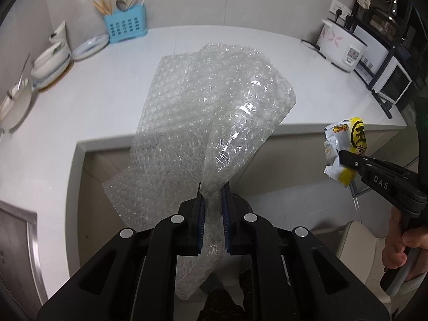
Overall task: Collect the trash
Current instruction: 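Lift the bubble wrap and snack wrapper and carry them over the trash bin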
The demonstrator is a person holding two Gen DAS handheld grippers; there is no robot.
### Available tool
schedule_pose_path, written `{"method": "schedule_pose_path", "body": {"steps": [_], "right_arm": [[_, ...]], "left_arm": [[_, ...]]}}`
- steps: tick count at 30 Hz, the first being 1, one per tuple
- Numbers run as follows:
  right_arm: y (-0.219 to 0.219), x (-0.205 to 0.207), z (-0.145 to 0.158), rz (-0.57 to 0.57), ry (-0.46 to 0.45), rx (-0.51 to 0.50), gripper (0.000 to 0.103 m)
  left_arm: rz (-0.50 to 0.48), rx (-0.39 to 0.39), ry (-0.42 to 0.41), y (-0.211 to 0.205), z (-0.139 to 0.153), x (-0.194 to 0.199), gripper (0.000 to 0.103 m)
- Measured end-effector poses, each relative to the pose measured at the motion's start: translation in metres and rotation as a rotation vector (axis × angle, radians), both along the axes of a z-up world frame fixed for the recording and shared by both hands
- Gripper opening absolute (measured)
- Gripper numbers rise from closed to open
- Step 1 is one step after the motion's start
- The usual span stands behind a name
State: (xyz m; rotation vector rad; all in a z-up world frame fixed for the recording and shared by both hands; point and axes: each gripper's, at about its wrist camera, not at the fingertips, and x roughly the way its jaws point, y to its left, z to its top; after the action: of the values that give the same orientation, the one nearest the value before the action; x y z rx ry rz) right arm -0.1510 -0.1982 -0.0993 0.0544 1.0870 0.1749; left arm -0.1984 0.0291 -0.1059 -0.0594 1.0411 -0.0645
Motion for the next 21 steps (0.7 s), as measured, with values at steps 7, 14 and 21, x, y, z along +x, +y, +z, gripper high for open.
{"method": "schedule_pose_path", "body": {"steps": [7,14,21], "right_arm": [[-0.009,-0.013,-0.056,0.035,0.082,0.015,0.01],[-0.019,-0.015,-0.128,0.06,0.154,0.003,0.01],[-0.027,-0.001,-0.225,0.118,0.182,-0.013,0.01]], "left_arm": [[0.005,-0.044,0.108,-0.007,-0.055,-0.02,0.011],[0.006,-0.078,0.16,-0.016,-0.138,-0.019,0.011],[0.033,-0.074,0.205,-0.025,-0.241,-0.003,0.011]]}}
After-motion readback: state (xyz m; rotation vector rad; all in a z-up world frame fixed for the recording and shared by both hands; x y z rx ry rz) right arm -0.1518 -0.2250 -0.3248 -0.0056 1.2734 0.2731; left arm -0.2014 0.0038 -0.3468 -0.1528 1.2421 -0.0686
